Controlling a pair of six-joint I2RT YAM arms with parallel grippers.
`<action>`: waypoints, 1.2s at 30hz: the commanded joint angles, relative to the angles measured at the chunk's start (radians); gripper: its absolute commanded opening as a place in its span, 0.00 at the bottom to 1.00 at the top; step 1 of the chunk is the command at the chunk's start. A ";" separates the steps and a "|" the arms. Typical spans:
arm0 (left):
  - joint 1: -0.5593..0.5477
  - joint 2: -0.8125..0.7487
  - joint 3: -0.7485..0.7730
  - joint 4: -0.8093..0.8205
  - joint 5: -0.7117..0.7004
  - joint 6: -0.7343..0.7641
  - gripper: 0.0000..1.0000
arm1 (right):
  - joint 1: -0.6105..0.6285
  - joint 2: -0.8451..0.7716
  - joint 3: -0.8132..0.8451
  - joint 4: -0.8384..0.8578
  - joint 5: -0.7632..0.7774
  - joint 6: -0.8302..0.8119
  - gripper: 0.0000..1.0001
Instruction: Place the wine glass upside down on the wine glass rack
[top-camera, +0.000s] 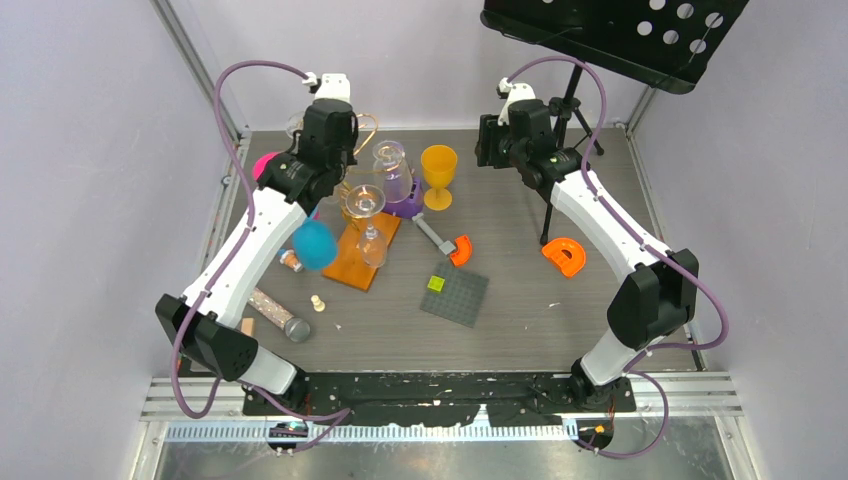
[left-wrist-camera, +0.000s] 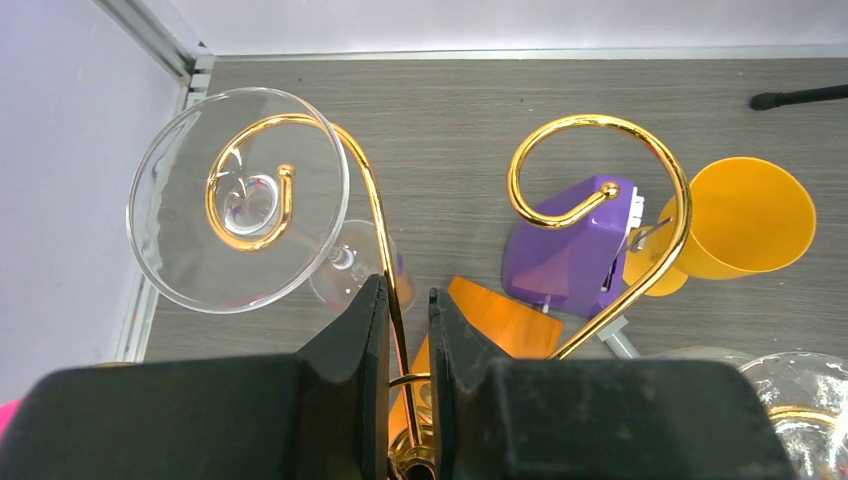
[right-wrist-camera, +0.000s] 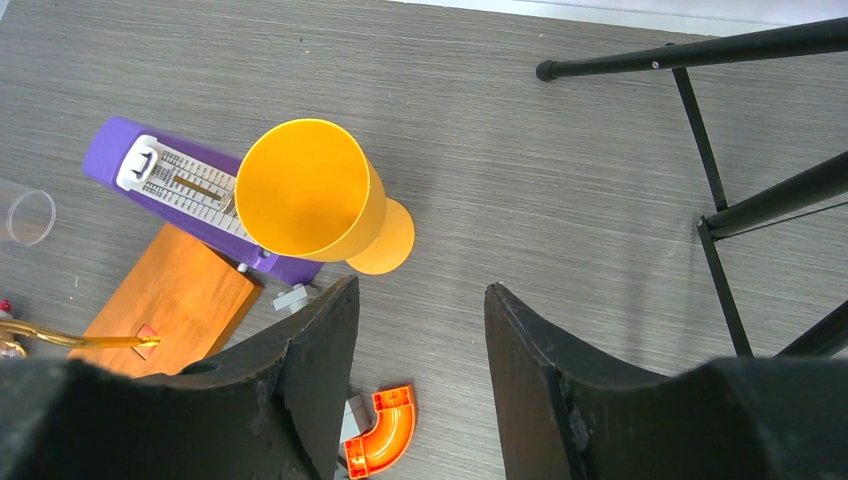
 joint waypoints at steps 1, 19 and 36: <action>0.029 0.003 -0.053 -0.015 0.212 0.031 0.00 | -0.001 -0.050 0.000 0.041 0.011 -0.008 0.56; 0.061 -0.017 -0.077 -0.021 0.385 0.195 0.00 | 0.000 -0.048 -0.001 0.041 0.008 -0.008 0.56; 0.133 -0.065 -0.102 -0.020 0.574 0.348 0.00 | -0.001 -0.048 0.003 0.041 -0.022 -0.039 0.56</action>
